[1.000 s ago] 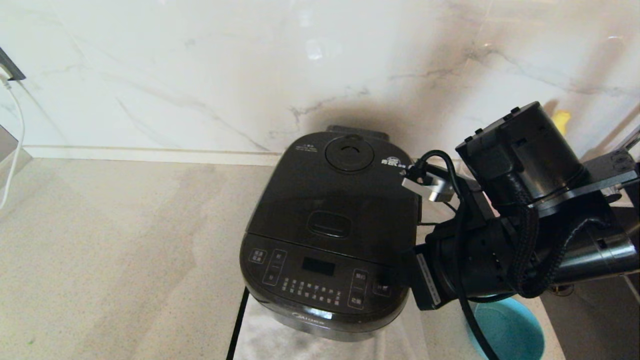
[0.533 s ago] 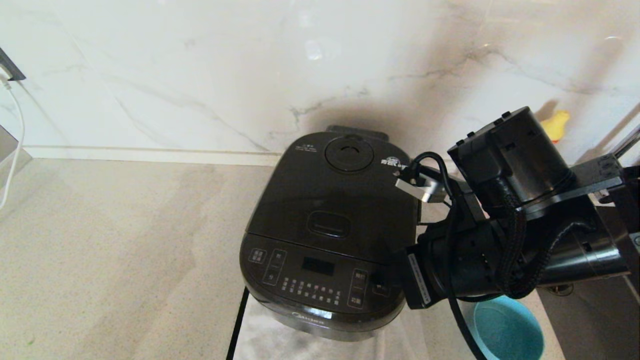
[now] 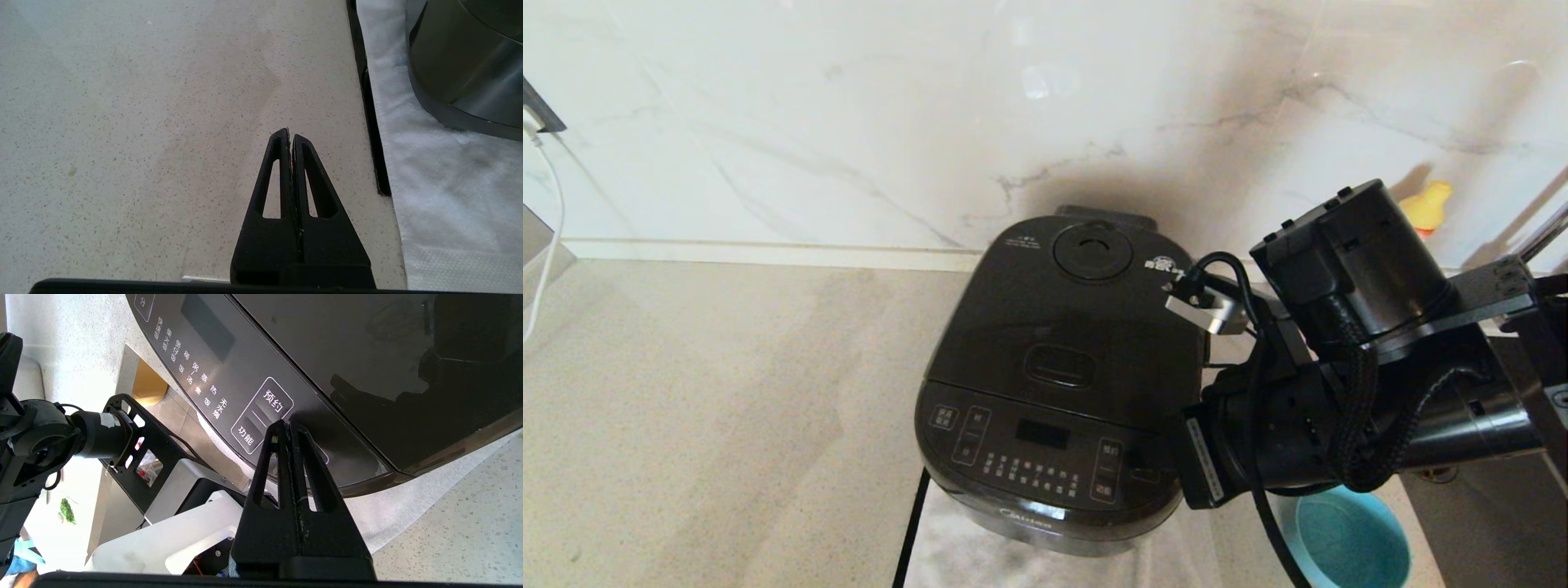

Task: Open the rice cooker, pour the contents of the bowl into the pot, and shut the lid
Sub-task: Press the start button

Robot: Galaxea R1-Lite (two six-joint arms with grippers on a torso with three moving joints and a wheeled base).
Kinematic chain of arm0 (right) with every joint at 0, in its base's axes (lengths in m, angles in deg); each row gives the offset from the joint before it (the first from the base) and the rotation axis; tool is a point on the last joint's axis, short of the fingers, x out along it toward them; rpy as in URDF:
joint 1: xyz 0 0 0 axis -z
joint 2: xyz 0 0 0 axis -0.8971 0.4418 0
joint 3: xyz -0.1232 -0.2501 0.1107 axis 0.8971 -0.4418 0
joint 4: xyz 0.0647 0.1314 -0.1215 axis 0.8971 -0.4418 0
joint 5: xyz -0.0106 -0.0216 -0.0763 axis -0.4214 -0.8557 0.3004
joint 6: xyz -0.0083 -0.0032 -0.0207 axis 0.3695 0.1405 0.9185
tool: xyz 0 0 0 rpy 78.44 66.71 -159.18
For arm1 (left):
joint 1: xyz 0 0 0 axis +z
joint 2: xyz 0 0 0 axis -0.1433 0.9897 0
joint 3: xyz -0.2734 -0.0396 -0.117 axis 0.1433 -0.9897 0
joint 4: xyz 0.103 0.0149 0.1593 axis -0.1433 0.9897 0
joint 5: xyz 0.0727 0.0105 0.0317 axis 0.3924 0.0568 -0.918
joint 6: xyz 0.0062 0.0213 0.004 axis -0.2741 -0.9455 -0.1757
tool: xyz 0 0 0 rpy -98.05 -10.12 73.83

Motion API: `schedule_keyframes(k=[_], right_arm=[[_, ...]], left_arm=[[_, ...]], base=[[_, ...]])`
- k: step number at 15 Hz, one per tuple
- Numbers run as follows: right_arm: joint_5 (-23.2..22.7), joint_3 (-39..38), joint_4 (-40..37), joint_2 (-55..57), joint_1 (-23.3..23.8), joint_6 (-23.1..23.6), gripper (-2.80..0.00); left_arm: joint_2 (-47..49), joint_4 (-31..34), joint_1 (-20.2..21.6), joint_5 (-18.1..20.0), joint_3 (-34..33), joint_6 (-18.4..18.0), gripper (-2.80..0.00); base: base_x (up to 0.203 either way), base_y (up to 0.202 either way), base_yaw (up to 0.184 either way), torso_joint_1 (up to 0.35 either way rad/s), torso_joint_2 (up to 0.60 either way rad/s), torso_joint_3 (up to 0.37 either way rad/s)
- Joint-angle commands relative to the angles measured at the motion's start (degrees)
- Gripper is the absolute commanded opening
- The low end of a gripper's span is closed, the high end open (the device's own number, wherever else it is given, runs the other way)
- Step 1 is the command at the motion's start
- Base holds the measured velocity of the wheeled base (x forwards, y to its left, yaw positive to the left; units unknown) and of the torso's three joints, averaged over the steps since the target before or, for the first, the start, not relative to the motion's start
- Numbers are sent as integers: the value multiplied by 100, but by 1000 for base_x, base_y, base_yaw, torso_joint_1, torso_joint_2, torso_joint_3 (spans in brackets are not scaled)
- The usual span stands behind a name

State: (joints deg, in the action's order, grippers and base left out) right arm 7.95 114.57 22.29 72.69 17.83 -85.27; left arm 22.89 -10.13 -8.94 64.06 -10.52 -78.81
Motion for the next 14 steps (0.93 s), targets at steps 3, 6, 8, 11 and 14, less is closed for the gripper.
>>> schedule_keyframes(k=[3,6,8,11,14], right_arm=[[-1,-53,1,84,-2,-11,-280],[3,-200,10,61,-11,-14,-280],[3,-236,2,-13,-11,-19,-280],[3,-293,67,-66,-2,-19,-280],[3,-439,169,-93,7,-20,-280]], left_arm=[[7,-1,0,0,-9,-1,-280],[7,-5,0,0,-9,-1,-280],[7,0,0,0,-9,-1,-280],[7,-2,0,0,-9,-1,-280],[7,-8,0,0,-9,-1,-280]], base=[[0,0,0,0,0,0],[0,0,0,0,0,0],[0,0,0,0,0,0],[0,0,0,0,0,0],[0,0,0,0,0,0]])
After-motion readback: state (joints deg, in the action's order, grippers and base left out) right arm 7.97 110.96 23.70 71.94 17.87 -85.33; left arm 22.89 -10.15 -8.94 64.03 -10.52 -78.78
